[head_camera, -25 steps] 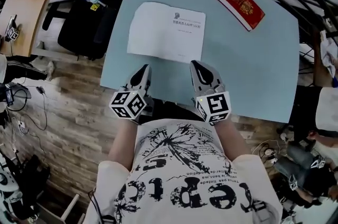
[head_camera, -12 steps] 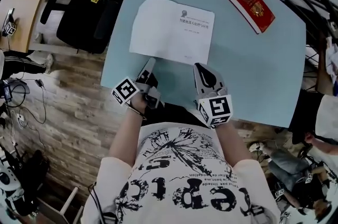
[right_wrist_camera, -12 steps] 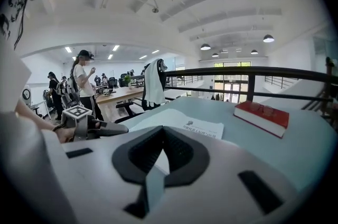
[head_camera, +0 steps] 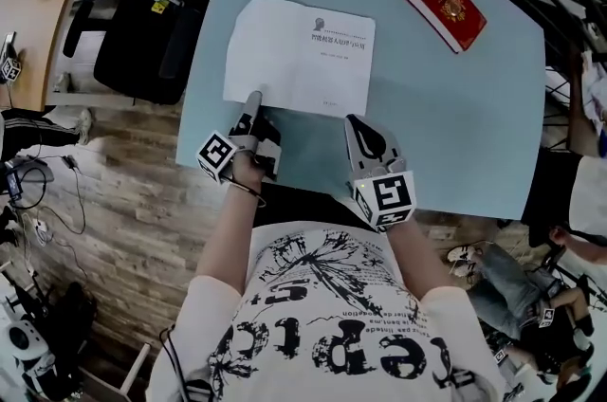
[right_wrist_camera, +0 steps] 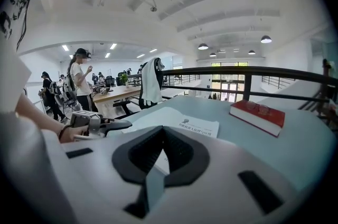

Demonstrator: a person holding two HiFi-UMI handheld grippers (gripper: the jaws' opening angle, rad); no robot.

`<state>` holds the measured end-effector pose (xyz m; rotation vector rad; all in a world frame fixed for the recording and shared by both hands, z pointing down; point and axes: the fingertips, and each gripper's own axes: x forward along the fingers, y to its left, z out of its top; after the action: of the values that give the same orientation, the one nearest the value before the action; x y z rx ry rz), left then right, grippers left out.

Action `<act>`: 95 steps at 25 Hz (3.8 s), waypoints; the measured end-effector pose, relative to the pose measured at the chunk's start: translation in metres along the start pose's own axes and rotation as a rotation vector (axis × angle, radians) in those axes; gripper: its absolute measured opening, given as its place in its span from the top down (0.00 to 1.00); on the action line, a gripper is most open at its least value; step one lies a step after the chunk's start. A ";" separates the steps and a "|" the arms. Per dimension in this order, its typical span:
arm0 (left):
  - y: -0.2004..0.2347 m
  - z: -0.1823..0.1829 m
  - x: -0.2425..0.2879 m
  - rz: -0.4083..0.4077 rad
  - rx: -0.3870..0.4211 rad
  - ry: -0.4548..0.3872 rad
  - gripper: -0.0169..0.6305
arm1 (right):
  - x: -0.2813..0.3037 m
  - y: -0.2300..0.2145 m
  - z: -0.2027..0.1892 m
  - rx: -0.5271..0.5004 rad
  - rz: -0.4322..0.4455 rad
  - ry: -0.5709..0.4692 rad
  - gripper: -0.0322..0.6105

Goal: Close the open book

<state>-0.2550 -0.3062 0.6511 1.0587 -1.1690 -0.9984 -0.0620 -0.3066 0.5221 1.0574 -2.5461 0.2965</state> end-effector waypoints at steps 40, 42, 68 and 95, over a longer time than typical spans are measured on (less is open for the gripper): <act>-0.053 -0.146 0.028 0.092 1.681 0.515 0.93 | -0.100 -0.052 -0.009 0.051 -0.246 -0.082 0.93; -0.045 -0.155 0.032 0.096 1.725 0.565 0.93 | -0.106 -0.055 -0.013 0.060 -0.259 -0.078 0.93; -0.075 -0.192 0.018 -0.061 1.712 0.667 0.76 | -0.119 -0.060 -0.013 0.039 -0.279 -0.087 0.93; -0.261 -0.115 -0.057 -0.303 1.700 0.125 0.94 | -0.095 -0.031 0.103 -0.131 -0.191 -0.328 0.93</act>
<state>-0.1623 -0.2942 0.3754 2.5857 -1.7237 0.1354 -0.0038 -0.3019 0.3909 1.3812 -2.6695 -0.1029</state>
